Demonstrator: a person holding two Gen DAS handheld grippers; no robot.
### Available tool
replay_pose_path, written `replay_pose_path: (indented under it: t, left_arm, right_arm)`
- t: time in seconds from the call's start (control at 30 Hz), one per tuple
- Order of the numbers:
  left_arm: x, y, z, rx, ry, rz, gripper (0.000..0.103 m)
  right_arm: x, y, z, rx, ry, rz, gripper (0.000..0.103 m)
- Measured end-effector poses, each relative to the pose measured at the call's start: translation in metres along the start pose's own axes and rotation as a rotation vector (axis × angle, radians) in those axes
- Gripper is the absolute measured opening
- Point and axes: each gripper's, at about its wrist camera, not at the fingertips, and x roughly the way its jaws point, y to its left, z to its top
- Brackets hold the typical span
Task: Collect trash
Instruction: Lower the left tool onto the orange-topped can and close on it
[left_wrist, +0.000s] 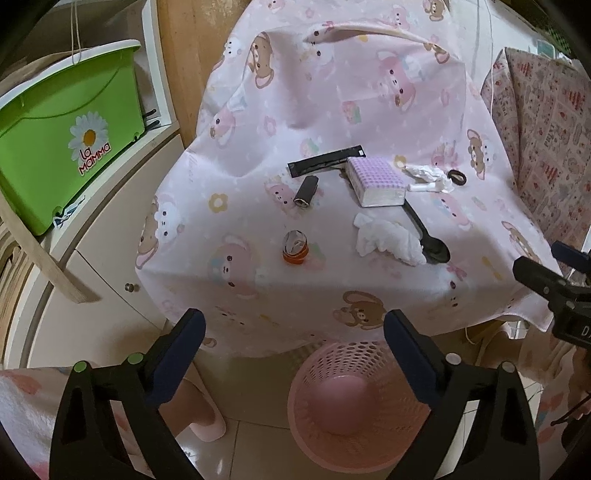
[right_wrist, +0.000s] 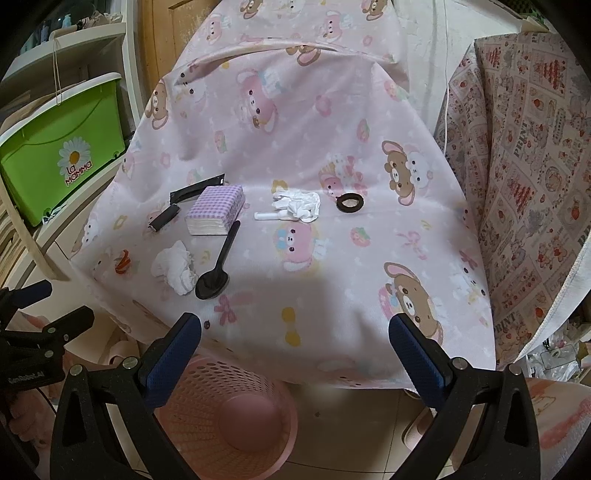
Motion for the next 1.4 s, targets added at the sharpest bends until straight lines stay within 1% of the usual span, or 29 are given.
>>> replay_pose_path:
  t: [0.2,0.27,0.5,0.57,0.63,0.7,0.77,0.8,0.87,0.9,0.97,1.0,1.03,1.07,1.13,1.3,1.37,1.4]
  left_arm:
    - [-0.001,-0.004,-0.001,0.025,-0.012,0.001,0.094]
    - [-0.002,-0.005,0.0,0.03,-0.016,-0.01,0.094]
    - [-0.004,-0.013,0.001,0.06,-0.08,0.007,0.098]
    - [0.001,-0.016,0.004,0.057,-0.081,0.0,0.098]
    - [0.009,-0.02,0.01,0.048,-0.06,-0.019,0.097]
    - [0.016,-0.022,0.016,0.027,-0.038,-0.064,0.091]
    - [0.021,-0.023,0.021,0.009,-0.021,-0.101,0.083]
    - [0.023,-0.022,0.024,0.0,-0.015,-0.1,0.081]
    - [0.026,-0.015,0.027,-0.027,-0.019,-0.075,0.072]
    - [0.027,-0.01,0.029,-0.046,-0.018,-0.075,0.068]
    - [0.031,0.005,0.033,-0.105,-0.003,-0.105,0.051]
    - [0.034,0.012,0.036,-0.138,0.003,-0.116,0.046]
    - [0.036,0.018,0.038,-0.159,0.005,-0.113,0.039]
    - [0.038,0.022,0.039,-0.171,0.008,-0.102,0.036]
    - [0.043,0.025,0.042,-0.16,0.017,-0.088,0.035]
    - [0.053,0.015,0.042,-0.1,0.04,-0.114,0.034]
    - [0.058,0.011,0.042,-0.082,0.041,-0.079,0.033]
    - [0.06,0.01,0.042,-0.075,0.037,-0.064,0.03]
  right_arm:
    - [0.0,0.0,0.0,0.0,-0.001,-0.001,0.103]
    - [0.0,0.0,0.001,0.001,0.0,0.0,0.103]
    - [0.002,-0.004,0.0,0.009,0.004,-0.005,0.103]
    - [0.002,-0.004,0.0,0.007,0.005,-0.005,0.102]
    - [0.003,-0.003,0.0,0.005,0.005,-0.004,0.099]
    - [0.005,-0.003,0.001,0.003,0.011,0.0,0.098]
    - [0.006,-0.003,0.002,0.003,0.012,0.004,0.096]
    - [0.006,-0.004,0.002,0.001,0.012,0.005,0.094]
    - [0.007,-0.004,0.002,-0.004,0.011,0.003,0.093]
    - [0.007,-0.003,0.003,-0.004,0.011,0.001,0.093]
    - [0.008,-0.004,0.003,-0.002,0.013,0.002,0.092]
    - [0.008,-0.004,0.002,0.0,0.015,0.006,0.092]
    - [0.009,-0.004,0.002,0.002,0.018,0.01,0.092]
    - [0.009,-0.004,0.002,0.002,0.019,0.012,0.092]
    - [0.01,-0.004,0.003,-0.001,0.021,0.015,0.092]
    - [0.011,-0.002,0.003,-0.013,0.018,0.013,0.092]
    - [0.011,-0.002,0.002,-0.011,0.018,0.013,0.092]
    - [0.011,-0.002,0.002,-0.008,0.018,0.013,0.092]
